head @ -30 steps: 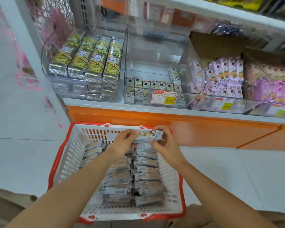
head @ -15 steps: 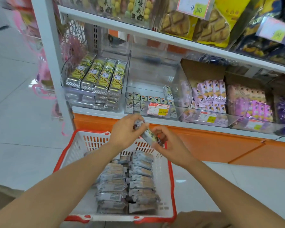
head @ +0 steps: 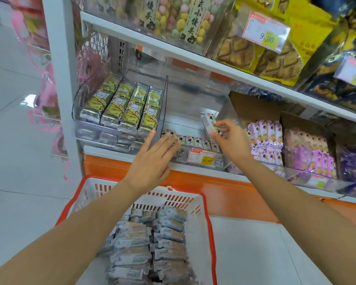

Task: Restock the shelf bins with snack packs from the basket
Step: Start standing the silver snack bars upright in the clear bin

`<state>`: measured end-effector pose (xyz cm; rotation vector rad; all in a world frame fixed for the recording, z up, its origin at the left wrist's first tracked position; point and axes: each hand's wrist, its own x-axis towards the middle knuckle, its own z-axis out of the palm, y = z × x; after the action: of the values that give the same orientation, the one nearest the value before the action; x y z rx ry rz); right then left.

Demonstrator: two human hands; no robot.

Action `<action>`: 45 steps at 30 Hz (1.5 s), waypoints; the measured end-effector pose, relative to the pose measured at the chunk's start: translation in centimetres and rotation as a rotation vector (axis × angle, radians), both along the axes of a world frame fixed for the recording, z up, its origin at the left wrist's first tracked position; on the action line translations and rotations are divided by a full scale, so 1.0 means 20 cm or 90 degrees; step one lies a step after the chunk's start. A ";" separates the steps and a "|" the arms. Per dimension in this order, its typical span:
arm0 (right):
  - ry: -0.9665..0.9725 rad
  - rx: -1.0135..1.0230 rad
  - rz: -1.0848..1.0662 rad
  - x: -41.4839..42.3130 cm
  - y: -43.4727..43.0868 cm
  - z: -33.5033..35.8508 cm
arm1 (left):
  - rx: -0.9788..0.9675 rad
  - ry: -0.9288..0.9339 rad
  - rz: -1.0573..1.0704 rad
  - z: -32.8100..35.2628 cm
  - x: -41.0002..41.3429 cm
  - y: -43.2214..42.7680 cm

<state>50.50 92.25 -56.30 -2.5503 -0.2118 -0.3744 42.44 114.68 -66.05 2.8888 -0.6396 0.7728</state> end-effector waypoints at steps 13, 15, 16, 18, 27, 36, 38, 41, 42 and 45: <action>0.120 -0.177 -0.105 0.53 0.08 -0.23 | -0.026 -0.136 -0.054 -0.17 0.15 0.03; 0.120 -0.203 -0.123 0.56 0.08 -0.26 | -0.035 -0.150 -0.060 -0.18 0.16 0.03; 0.124 -0.222 -0.132 0.57 0.08 -0.27 | -0.037 -0.156 -0.064 -0.18 0.17 0.03; 0.140 -0.266 -0.142 0.60 0.09 -0.29 | -0.040 -0.163 -0.067 -0.18 0.17 0.03; 0.195 -0.306 -0.132 0.63 0.11 -0.27 | -0.039 -0.166 -0.069 -0.18 0.17 0.03; 0.172 -0.201 -0.067 0.47 0.06 -0.16 | -0.042 -0.079 -0.059 -0.11 0.11 0.02; 0.134 -0.113 -0.043 0.40 0.06 -0.12 | -0.033 -0.067 -0.045 -0.09 0.08 0.01; 0.077 0.022 0.000 0.24 0.09 -0.05 | -0.005 -0.065 -0.030 -0.11 0.03 -0.03; 0.053 0.053 0.020 0.18 0.10 -0.03 | 0.002 -0.061 -0.030 -0.13 0.00 -0.05; 0.001 0.159 0.093 -0.04 0.13 0.02 | -0.004 0.001 -0.026 -0.20 -0.08 -0.11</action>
<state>49.70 94.77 -55.95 -2.2747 -0.3279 -0.3213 40.86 112.38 -70.00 2.8597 -0.6930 0.7670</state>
